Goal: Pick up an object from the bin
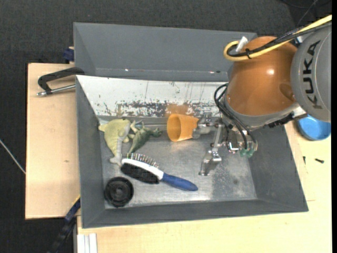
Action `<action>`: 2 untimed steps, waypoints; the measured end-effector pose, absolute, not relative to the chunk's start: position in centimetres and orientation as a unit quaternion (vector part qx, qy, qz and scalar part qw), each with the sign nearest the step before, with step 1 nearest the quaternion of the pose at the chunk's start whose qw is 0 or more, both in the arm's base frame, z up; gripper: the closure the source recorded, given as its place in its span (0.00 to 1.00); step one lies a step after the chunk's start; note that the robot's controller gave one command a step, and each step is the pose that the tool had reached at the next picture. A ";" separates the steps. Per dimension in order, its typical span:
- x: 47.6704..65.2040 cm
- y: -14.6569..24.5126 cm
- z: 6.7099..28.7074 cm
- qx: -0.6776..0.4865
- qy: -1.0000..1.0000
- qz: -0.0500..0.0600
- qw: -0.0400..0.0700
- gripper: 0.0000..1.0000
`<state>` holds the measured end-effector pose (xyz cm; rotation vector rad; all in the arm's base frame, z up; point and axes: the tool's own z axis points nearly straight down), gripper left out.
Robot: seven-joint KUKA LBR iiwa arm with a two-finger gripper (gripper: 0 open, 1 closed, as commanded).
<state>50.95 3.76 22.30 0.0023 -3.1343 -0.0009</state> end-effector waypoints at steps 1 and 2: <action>51.0 9.9 7.1 0.194 -0.981 0.000 -0.003 0.00; 51.1 10.0 7.3 0.192 -0.981 -0.001 -0.005 1.00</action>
Offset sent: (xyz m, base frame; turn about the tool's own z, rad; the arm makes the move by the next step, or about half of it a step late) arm -0.0021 0.0609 -0.1530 -0.3890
